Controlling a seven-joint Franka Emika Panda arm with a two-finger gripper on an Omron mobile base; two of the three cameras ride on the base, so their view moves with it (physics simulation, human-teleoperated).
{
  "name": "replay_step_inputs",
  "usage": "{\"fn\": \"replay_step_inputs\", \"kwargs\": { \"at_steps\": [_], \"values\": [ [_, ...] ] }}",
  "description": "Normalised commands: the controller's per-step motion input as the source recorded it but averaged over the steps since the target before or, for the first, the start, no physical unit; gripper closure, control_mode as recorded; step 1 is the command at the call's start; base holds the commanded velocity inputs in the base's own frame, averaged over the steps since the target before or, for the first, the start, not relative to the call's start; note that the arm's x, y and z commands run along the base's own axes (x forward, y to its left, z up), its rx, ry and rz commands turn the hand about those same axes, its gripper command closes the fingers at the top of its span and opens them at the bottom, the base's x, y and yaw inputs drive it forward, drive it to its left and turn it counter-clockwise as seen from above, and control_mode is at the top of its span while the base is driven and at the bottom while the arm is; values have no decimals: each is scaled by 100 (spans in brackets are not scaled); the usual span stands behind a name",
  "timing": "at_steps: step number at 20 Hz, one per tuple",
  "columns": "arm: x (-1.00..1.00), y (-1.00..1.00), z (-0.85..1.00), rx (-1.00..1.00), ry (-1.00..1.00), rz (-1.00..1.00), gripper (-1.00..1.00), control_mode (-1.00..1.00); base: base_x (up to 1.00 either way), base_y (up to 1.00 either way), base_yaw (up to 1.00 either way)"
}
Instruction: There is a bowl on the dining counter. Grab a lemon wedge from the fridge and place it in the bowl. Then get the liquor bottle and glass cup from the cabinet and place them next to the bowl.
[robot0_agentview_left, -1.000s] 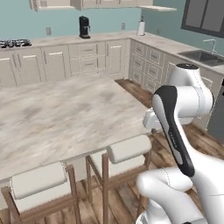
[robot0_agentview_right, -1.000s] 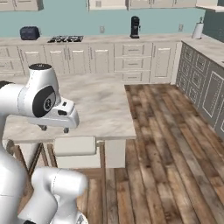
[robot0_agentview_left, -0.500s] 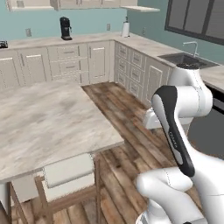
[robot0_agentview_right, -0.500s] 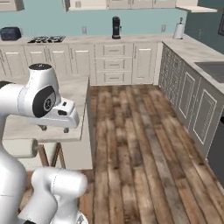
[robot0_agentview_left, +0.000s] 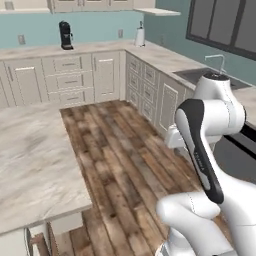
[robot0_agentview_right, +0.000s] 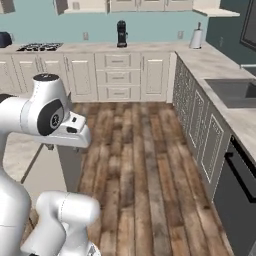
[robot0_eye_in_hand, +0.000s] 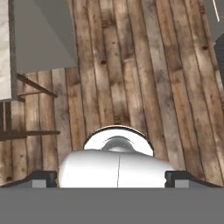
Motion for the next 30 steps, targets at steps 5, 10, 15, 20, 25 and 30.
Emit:
{"fn": "replay_step_inputs", "kwargs": {
  "at_steps": [5, 10, 15, 20, 25, 30],
  "values": [
    [0, 0, 0, 0, 0, 0, -100, 100, 100, -65, 27],
    [0, 0, 0, 0, 0, 0, -100, 100, 100, -36, 24],
    [0, 0, 0, 0, 0, 0, -100, 100, 100, -3, 11],
    [0, 0, 0, 0, 0, 0, -100, 100, 100, 0, 7],
    [0, 0, 0, 0, 0, 0, -100, 100, 100, 0, 6],
    [0, 0, 0, 0, 0, 0, -100, 100, 100, 0, 4]
  ]
}}
